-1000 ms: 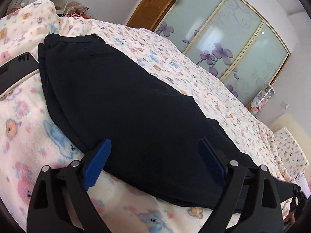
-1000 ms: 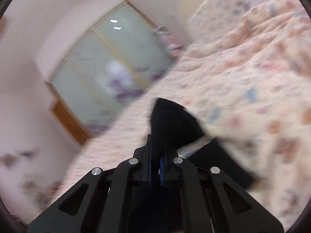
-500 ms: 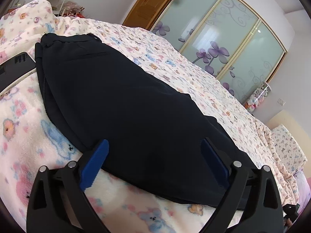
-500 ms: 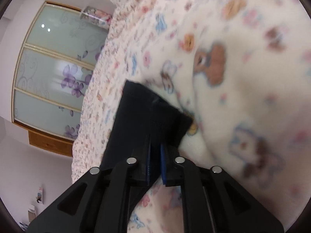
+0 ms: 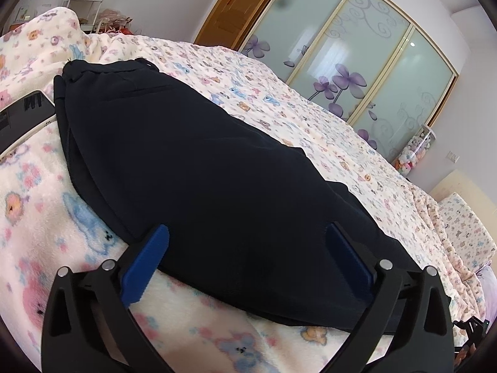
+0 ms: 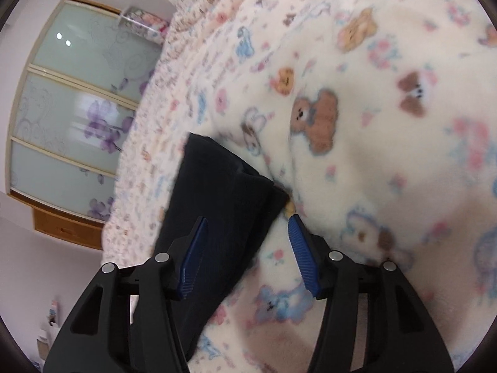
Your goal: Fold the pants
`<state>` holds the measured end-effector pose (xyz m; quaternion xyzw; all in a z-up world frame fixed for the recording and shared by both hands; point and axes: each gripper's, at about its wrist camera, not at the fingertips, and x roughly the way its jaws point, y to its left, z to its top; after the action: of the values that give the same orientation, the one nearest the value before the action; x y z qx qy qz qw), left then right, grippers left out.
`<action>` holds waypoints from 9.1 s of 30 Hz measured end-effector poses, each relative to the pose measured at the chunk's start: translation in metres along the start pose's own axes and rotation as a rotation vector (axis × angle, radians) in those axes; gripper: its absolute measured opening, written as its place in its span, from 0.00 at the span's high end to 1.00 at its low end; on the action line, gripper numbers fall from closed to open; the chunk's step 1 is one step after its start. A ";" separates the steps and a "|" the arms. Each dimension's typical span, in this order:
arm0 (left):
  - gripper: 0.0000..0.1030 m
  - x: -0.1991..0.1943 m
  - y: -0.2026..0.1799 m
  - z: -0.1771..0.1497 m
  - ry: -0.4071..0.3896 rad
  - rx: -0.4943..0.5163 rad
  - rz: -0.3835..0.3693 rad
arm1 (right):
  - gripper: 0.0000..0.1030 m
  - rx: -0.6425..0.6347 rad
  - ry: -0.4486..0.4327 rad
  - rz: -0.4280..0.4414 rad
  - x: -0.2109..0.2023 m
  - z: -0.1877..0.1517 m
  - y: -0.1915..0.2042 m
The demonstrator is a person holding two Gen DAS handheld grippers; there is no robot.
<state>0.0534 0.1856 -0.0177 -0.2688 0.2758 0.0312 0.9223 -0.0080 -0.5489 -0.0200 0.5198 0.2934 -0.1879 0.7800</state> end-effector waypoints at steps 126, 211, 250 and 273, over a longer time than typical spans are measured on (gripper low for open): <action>0.02 0.020 0.125 0.094 0.317 -0.510 -0.233 | 0.13 -0.924 0.510 0.555 0.000 -0.283 0.205; 0.02 -0.064 -0.132 -0.067 -0.343 0.392 -0.053 | 0.25 -0.457 0.458 0.348 0.044 -0.168 0.133; 0.02 -0.038 -0.101 -0.076 -0.162 0.298 -0.056 | 0.36 -0.439 0.339 0.285 0.032 -0.156 0.130; 0.02 -0.030 -0.095 -0.075 -0.114 0.248 -0.055 | 0.77 -0.530 0.256 0.201 0.034 -0.173 0.130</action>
<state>0.0104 0.0691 -0.0089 -0.1582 0.2170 -0.0133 0.9632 0.0503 -0.3385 -0.0013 0.3440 0.3752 0.0401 0.8598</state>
